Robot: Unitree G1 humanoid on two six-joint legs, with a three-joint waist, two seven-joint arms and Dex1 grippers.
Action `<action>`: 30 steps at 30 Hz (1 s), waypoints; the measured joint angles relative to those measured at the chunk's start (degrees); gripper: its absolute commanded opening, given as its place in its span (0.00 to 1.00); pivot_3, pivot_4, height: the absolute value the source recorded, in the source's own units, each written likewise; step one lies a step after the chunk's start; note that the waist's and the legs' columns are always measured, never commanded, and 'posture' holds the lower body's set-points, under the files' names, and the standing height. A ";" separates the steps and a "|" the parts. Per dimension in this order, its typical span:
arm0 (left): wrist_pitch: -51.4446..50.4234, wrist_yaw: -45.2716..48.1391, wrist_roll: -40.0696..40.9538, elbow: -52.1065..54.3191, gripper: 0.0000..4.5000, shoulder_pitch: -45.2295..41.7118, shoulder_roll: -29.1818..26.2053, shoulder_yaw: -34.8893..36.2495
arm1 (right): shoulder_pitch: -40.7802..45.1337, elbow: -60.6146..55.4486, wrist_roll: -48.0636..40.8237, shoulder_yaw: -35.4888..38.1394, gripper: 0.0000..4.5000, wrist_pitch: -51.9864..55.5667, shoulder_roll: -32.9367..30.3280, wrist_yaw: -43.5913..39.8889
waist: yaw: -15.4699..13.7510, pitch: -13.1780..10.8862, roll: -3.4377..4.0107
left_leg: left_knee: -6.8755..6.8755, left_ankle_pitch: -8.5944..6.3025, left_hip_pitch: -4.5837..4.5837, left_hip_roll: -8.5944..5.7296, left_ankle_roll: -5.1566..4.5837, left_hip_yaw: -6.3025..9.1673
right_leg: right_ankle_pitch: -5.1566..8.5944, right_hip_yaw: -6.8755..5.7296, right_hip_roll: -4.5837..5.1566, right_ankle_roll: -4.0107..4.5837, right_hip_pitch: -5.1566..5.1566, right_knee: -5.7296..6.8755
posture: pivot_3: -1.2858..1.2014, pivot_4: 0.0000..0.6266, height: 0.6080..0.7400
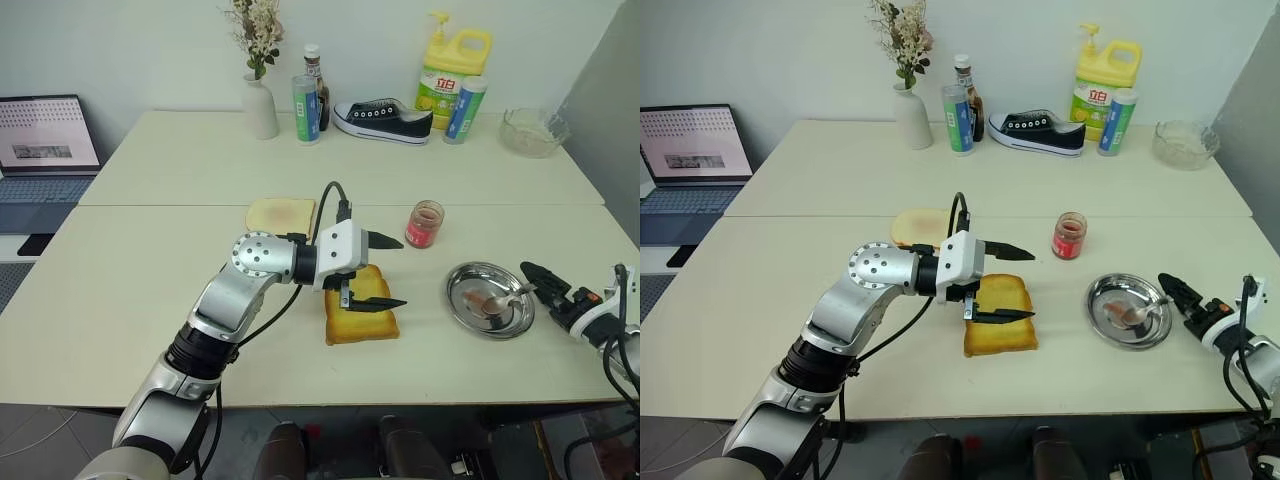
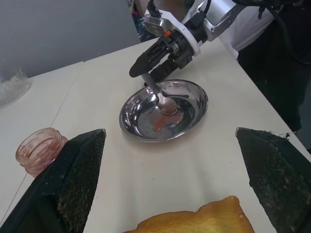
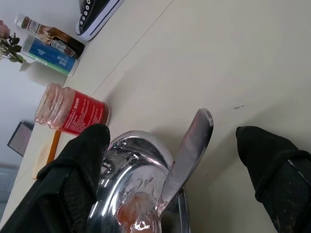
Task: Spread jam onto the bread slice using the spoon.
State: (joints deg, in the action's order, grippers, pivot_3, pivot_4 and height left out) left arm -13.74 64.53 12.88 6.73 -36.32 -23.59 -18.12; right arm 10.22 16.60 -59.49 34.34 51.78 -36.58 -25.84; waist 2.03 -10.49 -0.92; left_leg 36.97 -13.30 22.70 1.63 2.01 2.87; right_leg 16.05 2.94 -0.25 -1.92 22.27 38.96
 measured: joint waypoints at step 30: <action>-0.87 -0.37 1.33 -0.47 1.00 0.83 -0.67 1.50 | 1.68 -29.01 -15.75 5.15 0.01 4.28 5.31 16.56 | -0.01 -0.09 0.12 | -0.07 0.00 0.11 0.03 0.00 0.06 | 0.01 -0.04 -0.03 -0.01 0.10 -0.04 | 0.52 0.24 1.00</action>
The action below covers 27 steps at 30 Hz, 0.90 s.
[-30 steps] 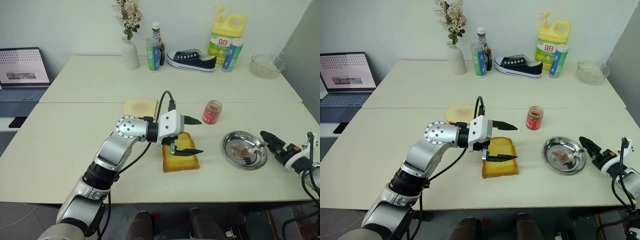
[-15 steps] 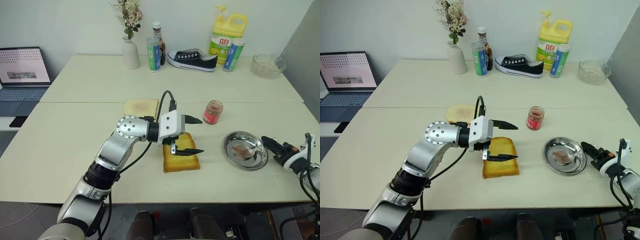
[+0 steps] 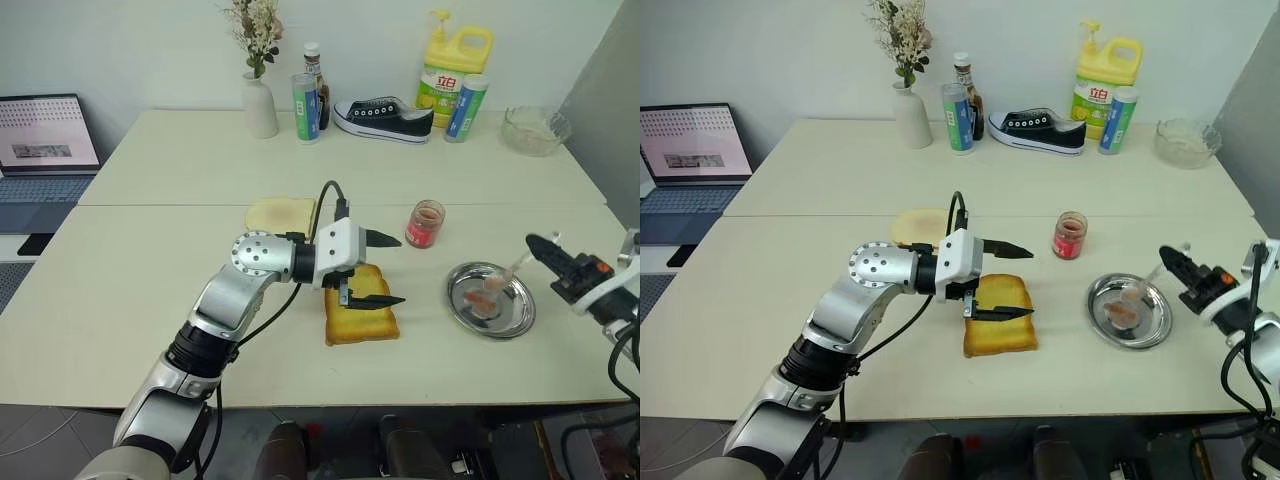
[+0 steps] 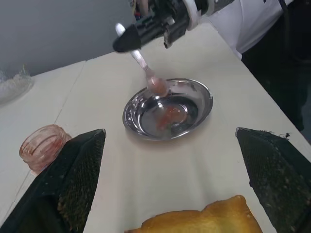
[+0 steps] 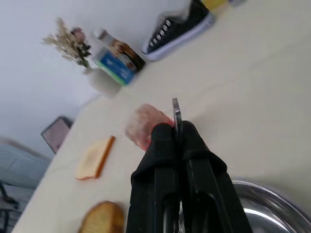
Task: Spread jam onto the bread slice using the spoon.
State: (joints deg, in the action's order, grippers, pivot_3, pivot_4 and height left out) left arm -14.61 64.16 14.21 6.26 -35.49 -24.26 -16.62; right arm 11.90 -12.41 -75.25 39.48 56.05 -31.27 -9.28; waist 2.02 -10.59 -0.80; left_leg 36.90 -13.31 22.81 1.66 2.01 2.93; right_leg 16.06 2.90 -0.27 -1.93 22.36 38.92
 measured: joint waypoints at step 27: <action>-15.36 -18.32 8.29 3.20 1.00 3.75 5.16 9.74 | 25.71 17.83 42.56 -31.34 0.01 -26.28 5.30 -4.67 | -0.29 -0.02 0.00 | -0.10 0.00 0.27 -0.02 0.01 0.02 | -0.15 -0.10 0.09 0.28 0.36 0.03 | 0.52 0.24 1.00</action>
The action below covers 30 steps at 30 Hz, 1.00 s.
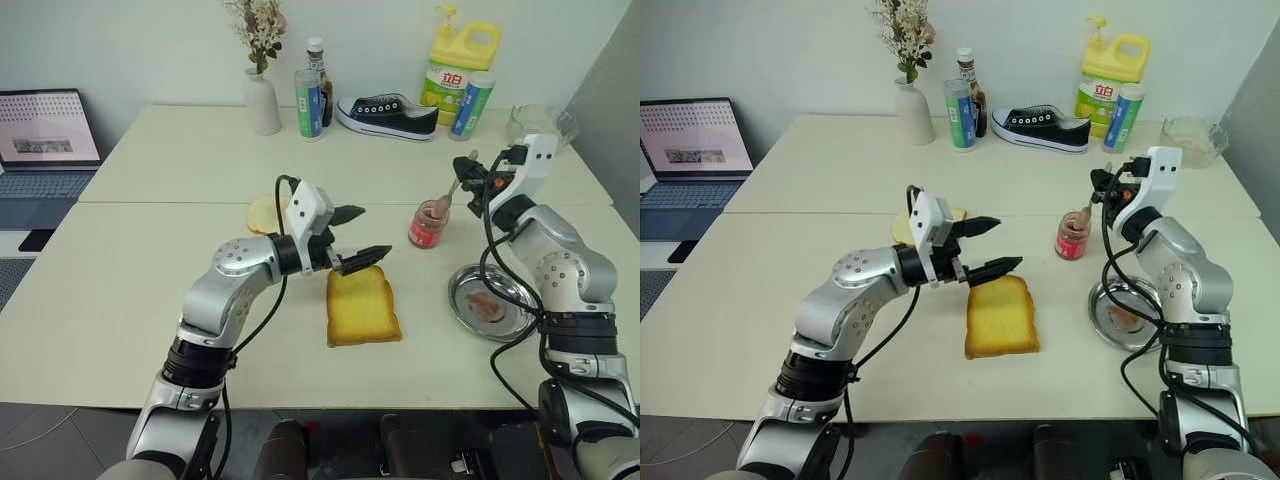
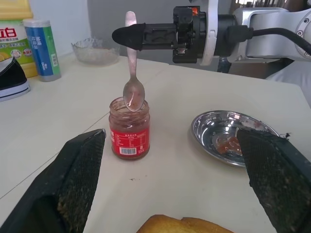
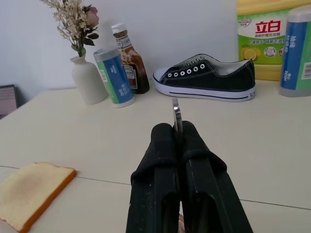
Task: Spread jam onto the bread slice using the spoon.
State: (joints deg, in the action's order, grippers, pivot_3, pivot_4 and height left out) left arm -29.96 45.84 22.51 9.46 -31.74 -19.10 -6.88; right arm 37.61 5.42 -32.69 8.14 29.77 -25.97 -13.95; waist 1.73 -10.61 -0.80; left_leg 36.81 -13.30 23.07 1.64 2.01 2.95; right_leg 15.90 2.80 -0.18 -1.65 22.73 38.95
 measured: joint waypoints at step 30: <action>-2.16 -1.46 0.33 3.20 1.00 -0.24 -0.93 0.09 | -1.88 4.50 15.76 -2.06 0.01 -3.84 11.06 0.22 | 0.06 0.00 0.00 | 0.00 0.01 -0.01 0.00 0.01 0.01 | -0.01 0.00 0.01 0.03 0.00 0.02 | 0.52 0.24 1.00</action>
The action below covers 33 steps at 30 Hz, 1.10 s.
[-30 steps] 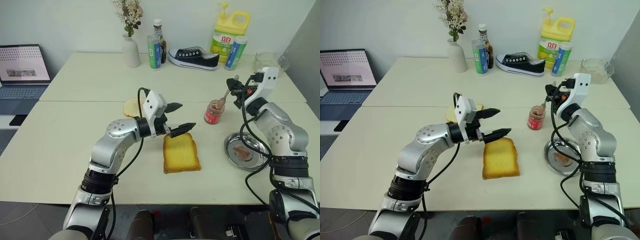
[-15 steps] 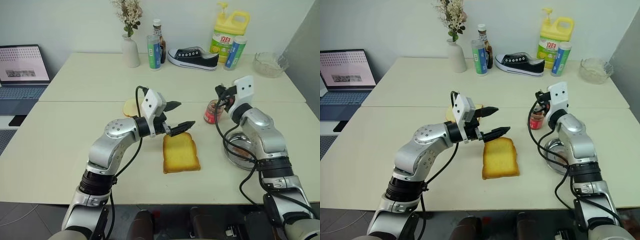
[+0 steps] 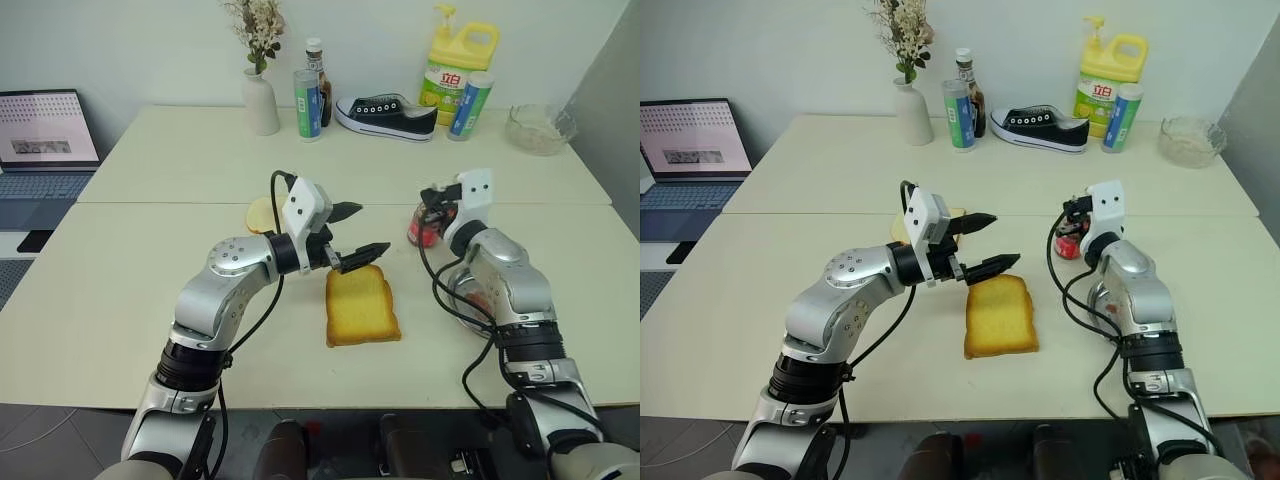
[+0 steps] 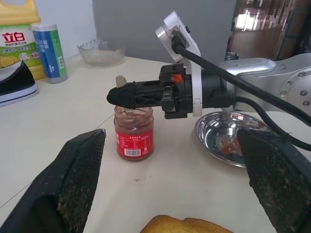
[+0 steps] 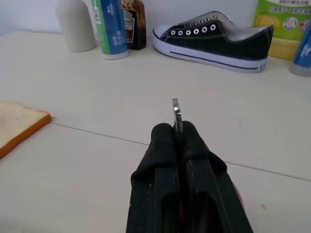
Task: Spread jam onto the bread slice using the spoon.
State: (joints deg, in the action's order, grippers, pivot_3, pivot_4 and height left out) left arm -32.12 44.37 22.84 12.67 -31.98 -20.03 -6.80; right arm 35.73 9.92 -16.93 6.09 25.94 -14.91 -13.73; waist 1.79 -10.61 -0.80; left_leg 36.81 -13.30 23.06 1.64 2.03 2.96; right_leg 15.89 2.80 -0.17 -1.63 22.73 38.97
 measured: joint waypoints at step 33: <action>0.32 1.68 -0.03 -2.25 1.00 -1.54 -0.02 -0.07 | 4.58 -3.61 -25.55 23.48 0.01 13.22 8.63 18.67 | 0.07 -0.01 0.02 | -0.09 0.00 0.04 0.00 -0.01 -0.05 | 0.00 0.03 -0.01 -0.01 0.09 -0.01 | 0.52 0.24 1.00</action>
State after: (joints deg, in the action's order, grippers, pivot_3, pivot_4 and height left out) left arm -31.80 46.05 22.81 10.42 -33.53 -20.06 -6.87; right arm 40.31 6.31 -42.48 29.56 39.15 -6.28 4.94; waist 1.86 -10.62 -0.79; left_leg 36.72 -13.30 23.10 1.64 2.02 2.91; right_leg 15.89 2.83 -0.18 -1.63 22.82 38.97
